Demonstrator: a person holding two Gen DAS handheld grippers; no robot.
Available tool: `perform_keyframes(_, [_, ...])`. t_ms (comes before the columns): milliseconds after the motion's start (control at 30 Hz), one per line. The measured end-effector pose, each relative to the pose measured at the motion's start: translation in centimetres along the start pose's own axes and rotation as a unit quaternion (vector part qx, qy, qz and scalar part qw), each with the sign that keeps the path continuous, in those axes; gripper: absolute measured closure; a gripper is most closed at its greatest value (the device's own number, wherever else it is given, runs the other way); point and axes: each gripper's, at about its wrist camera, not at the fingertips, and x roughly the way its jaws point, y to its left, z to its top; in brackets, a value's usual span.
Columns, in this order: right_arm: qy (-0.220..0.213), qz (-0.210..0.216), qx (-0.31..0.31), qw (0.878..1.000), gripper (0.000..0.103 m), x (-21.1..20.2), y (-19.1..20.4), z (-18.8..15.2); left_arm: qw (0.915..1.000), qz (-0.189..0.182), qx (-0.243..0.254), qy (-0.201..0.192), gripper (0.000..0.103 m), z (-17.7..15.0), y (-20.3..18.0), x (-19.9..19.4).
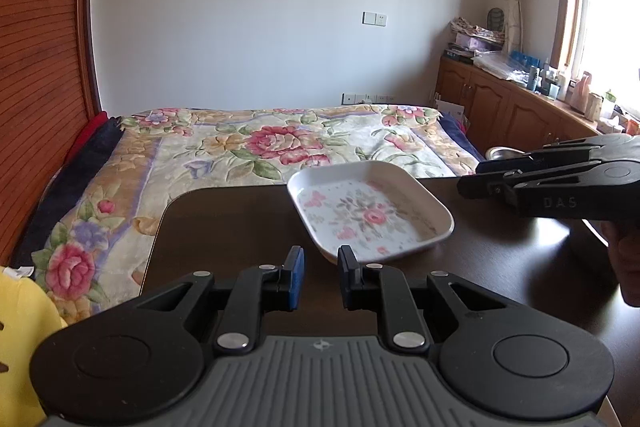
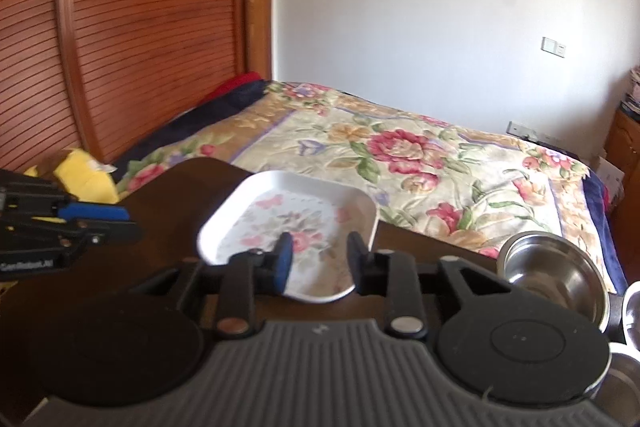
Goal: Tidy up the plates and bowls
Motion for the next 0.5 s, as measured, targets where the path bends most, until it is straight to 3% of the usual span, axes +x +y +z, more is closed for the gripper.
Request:
perform_keyframes(133, [0.013, -0.012, 0.015, 1.000, 0.066, 1.6, -0.5, -0.1, 1.0000, -0.004, -0.008, 0.004, 0.070, 0.6, 0.8, 1.5])
perform_keyframes(500, [0.045, -0.031, 0.047, 0.997, 0.065, 5.0, -1.4, -0.4, 0.9994, -0.008, -0.011, 0.031, 0.064, 1.4, 1.7, 5.8])
